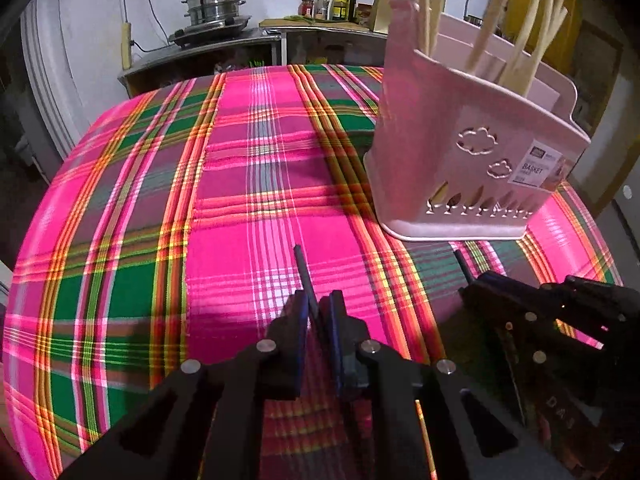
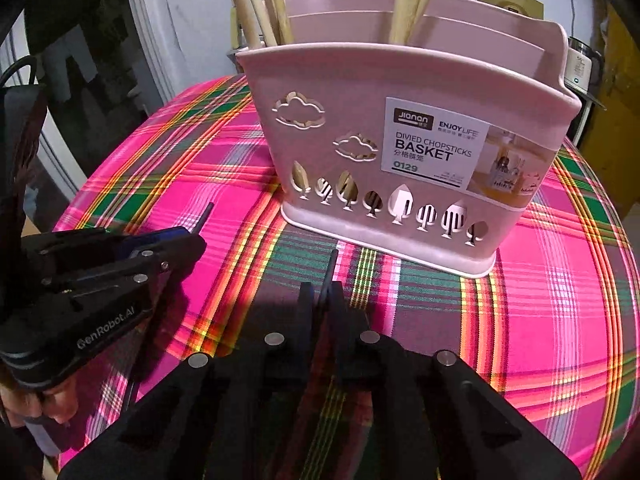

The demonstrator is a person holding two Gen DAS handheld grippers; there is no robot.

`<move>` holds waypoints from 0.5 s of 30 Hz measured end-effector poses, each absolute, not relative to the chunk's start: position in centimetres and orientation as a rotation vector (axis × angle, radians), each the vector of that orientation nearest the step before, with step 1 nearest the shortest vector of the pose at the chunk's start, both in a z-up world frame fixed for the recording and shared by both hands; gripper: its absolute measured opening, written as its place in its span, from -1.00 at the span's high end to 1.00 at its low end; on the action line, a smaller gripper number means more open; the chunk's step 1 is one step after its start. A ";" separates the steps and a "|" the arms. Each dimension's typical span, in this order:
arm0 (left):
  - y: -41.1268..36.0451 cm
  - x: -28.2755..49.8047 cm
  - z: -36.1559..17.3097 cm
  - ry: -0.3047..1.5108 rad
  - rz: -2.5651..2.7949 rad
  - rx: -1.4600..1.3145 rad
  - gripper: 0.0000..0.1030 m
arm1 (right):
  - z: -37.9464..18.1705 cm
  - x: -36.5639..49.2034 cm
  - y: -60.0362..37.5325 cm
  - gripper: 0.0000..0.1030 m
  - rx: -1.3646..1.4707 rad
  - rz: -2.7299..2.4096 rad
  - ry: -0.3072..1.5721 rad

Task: Organize utensils
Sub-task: 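Close the left tool on a black chopstick while the right tool grasps another black chopstick, then raise the left tool's black chopstick upright over the basket while the right tool carries its chopstick there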

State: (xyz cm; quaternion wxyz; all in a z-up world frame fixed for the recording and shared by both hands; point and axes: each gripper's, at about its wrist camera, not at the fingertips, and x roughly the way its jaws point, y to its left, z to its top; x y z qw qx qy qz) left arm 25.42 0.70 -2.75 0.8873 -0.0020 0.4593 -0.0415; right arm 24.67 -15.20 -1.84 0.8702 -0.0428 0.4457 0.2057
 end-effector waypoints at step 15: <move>1.4 22.5 1.8 0.884 -0.168 -0.086 0.89 | 3.1 22.9 -17.4 0.91 -0.012 0.501 0.824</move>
